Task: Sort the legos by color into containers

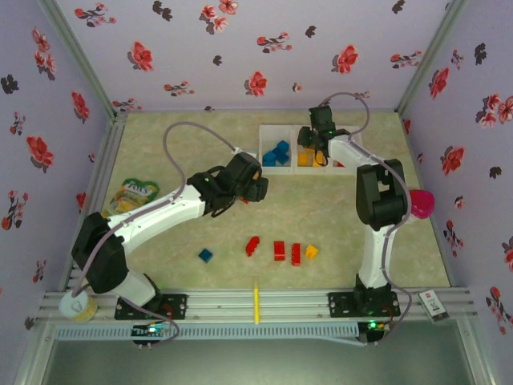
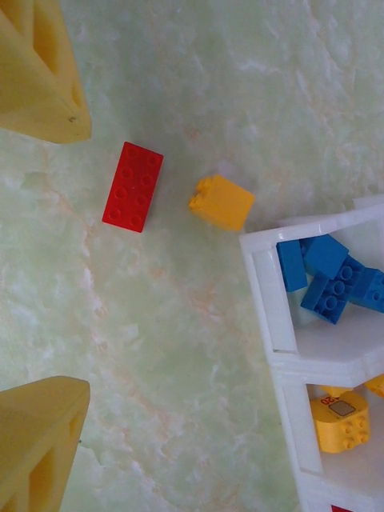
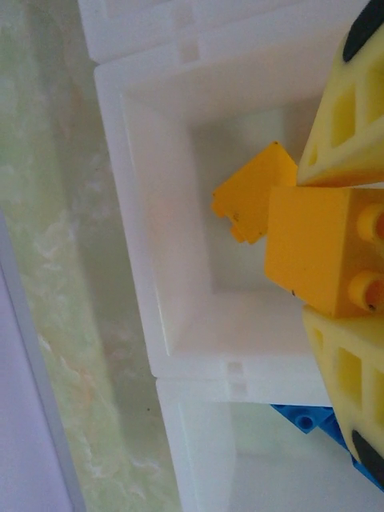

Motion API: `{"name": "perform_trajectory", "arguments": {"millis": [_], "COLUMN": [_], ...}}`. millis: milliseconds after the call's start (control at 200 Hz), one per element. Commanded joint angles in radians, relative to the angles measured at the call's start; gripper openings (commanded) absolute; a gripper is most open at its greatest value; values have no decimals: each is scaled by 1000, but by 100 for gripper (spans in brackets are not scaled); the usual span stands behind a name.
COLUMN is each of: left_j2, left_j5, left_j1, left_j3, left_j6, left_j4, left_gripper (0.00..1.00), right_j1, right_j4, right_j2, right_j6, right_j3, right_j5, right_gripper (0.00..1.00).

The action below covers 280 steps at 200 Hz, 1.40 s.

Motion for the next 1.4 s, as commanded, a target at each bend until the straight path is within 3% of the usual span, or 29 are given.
{"name": "perform_trajectory", "arguments": {"millis": [0, 130, 290, 585, 785, 965, 1395], "left_j2": [7, 8, 9, 41, 88, 86, 18], "left_j5": [-27, -29, -34, -47, -6, 16, 36], "left_j1": [-6, -7, -5, 28, 78, 90, 96], "left_j3": [17, 16, 16, 24, 56, 27, -136], "left_j6": [-18, -22, -25, -13, 27, 5, -91], "left_j4": [-37, -47, -76, -170, -228, -279, -329], "left_gripper": [77, 77, 77, 78, 78, 77, 77], "right_j1": [-8, -9, -9, 34, 132, 268, 524], "right_j4": [-6, -22, -54, -233, -341, -380, -299], "right_j2": [13, 1, -57, -330, -491, -586, -600], "right_j6": [-20, -34, -48, -75, -70, -7, 205], "right_j3": [46, 46, 10, -192, -341, -443, -552], "right_j5": [-25, -29, -24, -28, -107, -107, -108], "right_gripper": [44, 51, 51, 51, 52, 53, 56]}}
